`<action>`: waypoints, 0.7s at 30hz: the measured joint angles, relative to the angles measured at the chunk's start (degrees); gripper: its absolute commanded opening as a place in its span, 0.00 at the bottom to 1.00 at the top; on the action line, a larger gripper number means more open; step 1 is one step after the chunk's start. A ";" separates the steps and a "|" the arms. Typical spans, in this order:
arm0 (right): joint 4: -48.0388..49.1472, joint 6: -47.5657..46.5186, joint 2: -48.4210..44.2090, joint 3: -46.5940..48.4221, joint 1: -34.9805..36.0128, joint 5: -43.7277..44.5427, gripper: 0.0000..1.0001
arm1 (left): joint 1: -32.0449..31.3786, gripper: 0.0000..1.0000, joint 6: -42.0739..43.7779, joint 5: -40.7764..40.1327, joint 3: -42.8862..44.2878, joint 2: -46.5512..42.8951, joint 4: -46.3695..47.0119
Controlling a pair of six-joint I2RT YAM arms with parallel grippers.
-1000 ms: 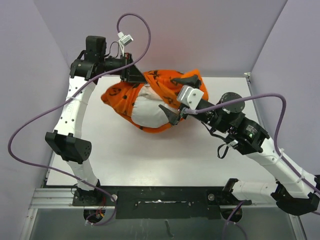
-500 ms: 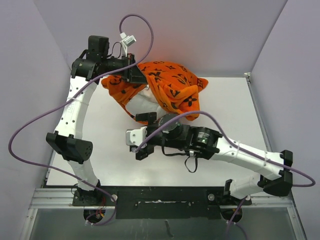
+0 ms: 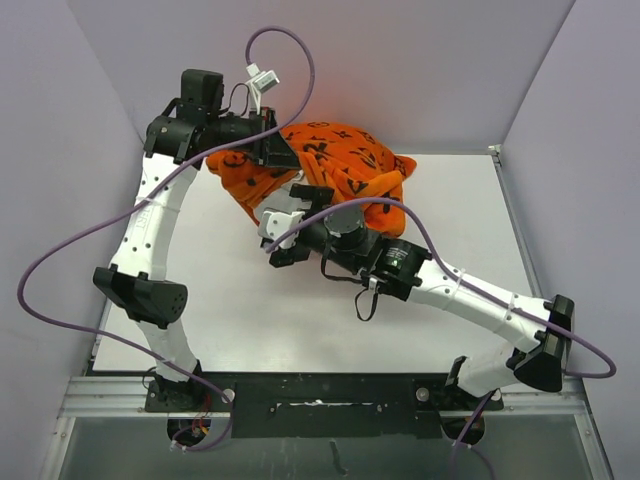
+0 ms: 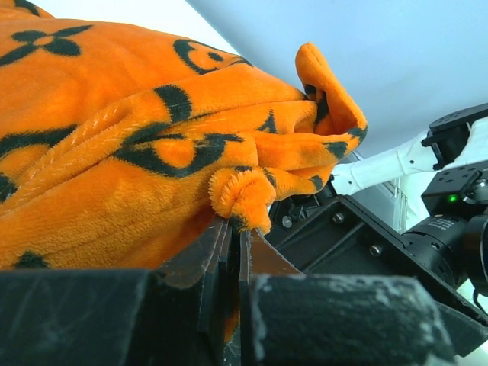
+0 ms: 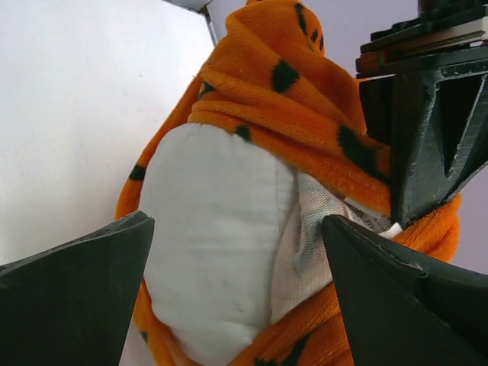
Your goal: Remove the pillowcase from the pillow
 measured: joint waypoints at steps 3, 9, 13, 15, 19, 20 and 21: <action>1.42 0.68 0.96 0.35 -1.14 -0.04 0.98 | -0.52 0.00 -0.81 0.07 0.15 0.09 -0.02; 5.18 2.38 5.29 0.35 -3.15 0.39 0.98 | -1.22 0.00 -1.51 0.04 4.42 1.97 -0.52; 9.53 1.88 7.45 0.35 -3.78 2.89 0.98 | -1.57 0.00 -1.60 -0.39 7.17 3.67 -1.03; 12.39 0.74 8.94 0.44 -3.82 5.75 0.98 | -1.75 0.00 -1.86 -0.55 8.11 4.26 -1.22; 15.39 -0.09 11.56 1.40 -5.09 7.50 0.89 | -1.81 0.00 -1.86 -1.75 8.46 4.61 -1.60; 15.41 0.26 12.13 2.10 -5.77 7.21 0.81 | -1.81 0.00 -1.84 -2.12 8.46 4.66 -1.57; 15.30 0.87 12.57 2.86 -6.56 6.58 0.69 | -1.81 0.00 -1.81 -2.54 8.46 4.70 -1.46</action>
